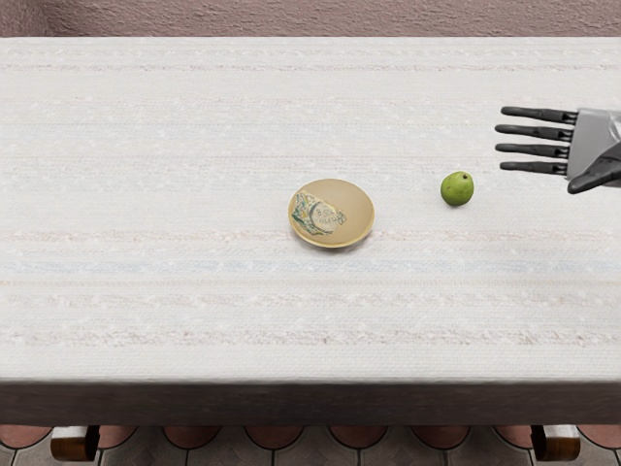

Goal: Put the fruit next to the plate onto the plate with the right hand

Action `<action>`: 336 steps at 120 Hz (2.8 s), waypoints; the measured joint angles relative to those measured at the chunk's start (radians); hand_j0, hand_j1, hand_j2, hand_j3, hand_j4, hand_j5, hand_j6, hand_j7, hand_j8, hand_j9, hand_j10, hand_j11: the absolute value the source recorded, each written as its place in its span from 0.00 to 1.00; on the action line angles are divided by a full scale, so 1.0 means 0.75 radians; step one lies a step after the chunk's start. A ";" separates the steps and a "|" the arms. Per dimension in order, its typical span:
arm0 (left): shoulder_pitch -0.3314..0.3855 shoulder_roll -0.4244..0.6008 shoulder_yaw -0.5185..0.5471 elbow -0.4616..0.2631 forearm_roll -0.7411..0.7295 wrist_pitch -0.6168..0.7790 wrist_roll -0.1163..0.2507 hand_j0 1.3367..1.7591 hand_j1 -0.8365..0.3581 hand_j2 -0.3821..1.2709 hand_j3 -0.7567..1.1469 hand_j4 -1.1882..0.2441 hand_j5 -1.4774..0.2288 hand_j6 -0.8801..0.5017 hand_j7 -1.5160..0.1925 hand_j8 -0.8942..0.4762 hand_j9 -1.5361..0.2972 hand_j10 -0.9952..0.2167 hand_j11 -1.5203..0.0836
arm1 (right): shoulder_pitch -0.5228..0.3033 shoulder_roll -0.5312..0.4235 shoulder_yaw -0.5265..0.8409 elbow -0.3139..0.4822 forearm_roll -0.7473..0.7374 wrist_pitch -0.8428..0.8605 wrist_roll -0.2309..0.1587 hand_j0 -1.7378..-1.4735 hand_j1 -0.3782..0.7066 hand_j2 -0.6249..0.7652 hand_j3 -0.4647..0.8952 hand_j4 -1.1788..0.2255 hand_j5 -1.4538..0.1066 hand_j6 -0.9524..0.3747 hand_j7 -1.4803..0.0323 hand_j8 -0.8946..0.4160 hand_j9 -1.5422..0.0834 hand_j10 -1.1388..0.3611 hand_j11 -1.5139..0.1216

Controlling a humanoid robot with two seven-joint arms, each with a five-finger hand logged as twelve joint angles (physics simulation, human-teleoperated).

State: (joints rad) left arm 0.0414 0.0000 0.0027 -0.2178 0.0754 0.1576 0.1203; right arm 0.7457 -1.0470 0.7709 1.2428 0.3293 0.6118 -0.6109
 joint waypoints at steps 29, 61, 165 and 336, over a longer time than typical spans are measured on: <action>0.000 0.000 0.000 0.000 0.000 0.000 0.001 0.76 0.99 0.23 0.40 0.83 0.86 0.63 0.88 0.65 0.84 0.82 0.94 | 0.006 0.016 0.000 -0.006 -0.003 0.000 0.000 0.30 0.05 0.45 0.34 0.83 0.92 0.71 0.96 0.67 0.94 0.75 0.91; 0.000 0.000 0.000 0.000 0.000 0.000 0.000 0.76 0.99 0.23 0.40 0.83 0.86 0.63 0.88 0.65 0.84 0.82 0.94 | 0.224 0.169 -0.001 0.090 -0.531 -0.016 0.000 0.30 0.05 0.45 0.34 0.82 0.91 0.70 0.96 0.67 0.93 0.74 0.91; 0.000 0.000 0.000 0.000 0.000 0.000 0.001 0.76 0.99 0.23 0.40 0.83 0.86 0.63 0.88 0.65 0.84 0.82 0.94 | 0.269 0.473 -0.389 0.497 -2.014 -1.012 0.000 0.30 0.06 0.45 0.34 0.82 0.91 0.69 0.96 0.66 0.93 0.74 0.90; 0.000 0.000 0.000 0.000 0.000 0.000 0.001 0.76 0.99 0.23 0.40 0.83 0.86 0.63 0.88 0.65 0.84 0.82 0.94 | 0.159 0.813 -0.459 -0.066 -2.114 -1.200 0.000 0.30 0.34 0.41 0.34 0.64 0.70 0.50 0.74 0.47 0.72 0.57 0.70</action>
State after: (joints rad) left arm 0.0414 0.0000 0.0029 -0.2178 0.0753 0.1575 0.1208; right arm 0.8651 -0.4374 0.4269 1.1936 -1.2565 -0.2884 -0.6109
